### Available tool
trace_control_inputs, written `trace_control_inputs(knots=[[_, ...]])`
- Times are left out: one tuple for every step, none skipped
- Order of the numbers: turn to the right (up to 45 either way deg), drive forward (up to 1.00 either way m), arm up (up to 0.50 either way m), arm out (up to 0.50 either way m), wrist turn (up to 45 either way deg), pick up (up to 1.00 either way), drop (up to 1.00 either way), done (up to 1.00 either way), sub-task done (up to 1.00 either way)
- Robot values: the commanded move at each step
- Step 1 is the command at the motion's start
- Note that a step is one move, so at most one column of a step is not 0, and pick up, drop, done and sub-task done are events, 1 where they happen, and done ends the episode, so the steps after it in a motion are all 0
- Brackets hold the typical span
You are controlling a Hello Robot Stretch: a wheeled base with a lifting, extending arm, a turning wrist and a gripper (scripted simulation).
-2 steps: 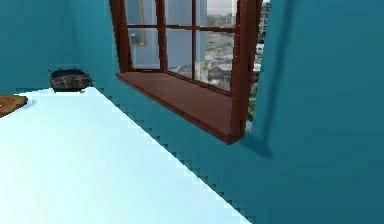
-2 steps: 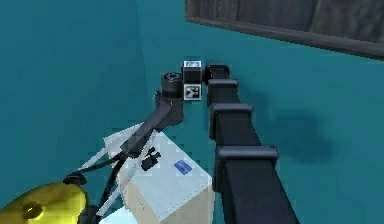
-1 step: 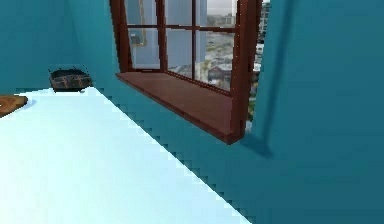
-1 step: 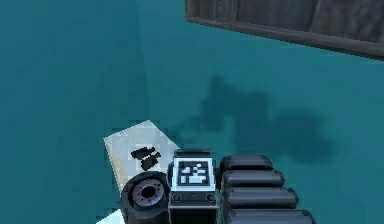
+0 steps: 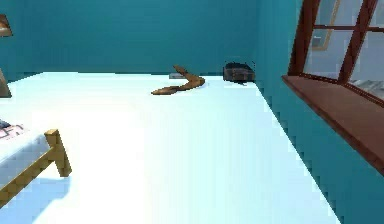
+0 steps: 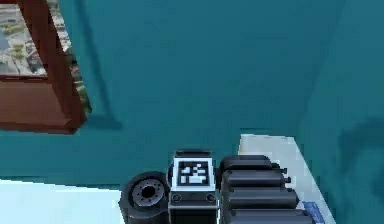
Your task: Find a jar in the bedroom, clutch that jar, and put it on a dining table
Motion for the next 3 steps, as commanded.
trace_control_inputs(knots=[[-27.0,0.0,0.0,0.0,0.0,0.0,0.0,0.0,0.0],[0.0,1.0,0.0,0.0,0.0,0.0,0.0,0.0,0.0],[0.0,1.0,0.0,0.0,0.0,0.0,0.0,0.0,0.0]])
